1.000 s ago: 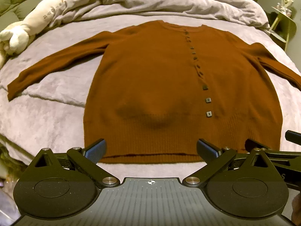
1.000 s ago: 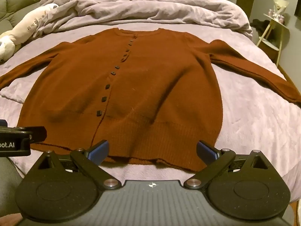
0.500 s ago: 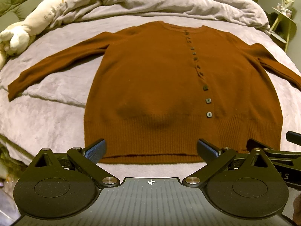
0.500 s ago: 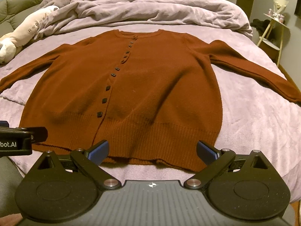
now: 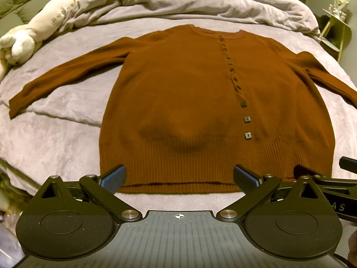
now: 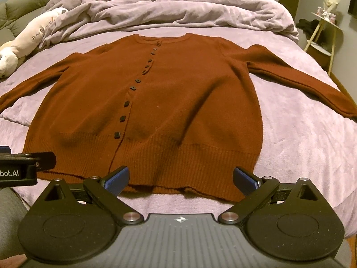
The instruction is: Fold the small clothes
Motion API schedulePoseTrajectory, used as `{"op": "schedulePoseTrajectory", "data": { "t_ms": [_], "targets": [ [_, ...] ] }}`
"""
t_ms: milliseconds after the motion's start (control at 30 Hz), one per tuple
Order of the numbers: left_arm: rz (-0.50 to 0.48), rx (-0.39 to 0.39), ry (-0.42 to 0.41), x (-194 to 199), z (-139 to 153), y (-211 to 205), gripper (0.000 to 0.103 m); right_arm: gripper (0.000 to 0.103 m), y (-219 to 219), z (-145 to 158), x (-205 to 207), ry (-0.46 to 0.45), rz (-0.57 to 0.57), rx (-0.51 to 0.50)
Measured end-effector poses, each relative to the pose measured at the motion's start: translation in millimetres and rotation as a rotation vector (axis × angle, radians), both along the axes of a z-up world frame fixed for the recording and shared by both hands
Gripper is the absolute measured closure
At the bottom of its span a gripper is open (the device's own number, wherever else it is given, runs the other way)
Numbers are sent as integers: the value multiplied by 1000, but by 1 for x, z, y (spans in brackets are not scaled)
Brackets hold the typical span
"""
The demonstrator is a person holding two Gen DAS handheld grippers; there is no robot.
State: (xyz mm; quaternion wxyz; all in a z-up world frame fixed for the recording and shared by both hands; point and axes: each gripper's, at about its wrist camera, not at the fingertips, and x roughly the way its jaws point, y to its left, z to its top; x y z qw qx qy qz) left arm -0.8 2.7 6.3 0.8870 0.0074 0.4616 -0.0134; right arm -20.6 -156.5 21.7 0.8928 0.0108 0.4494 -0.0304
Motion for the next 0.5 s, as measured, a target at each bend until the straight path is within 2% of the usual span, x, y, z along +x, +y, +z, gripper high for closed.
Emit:
{"op": "schedulePoseTrajectory", "data": {
  "t_ms": [500],
  "targets": [
    [-2, -21, 13, 1, -3, 1, 0, 4, -6, -3, 0, 19, -19, 37]
  ]
}}
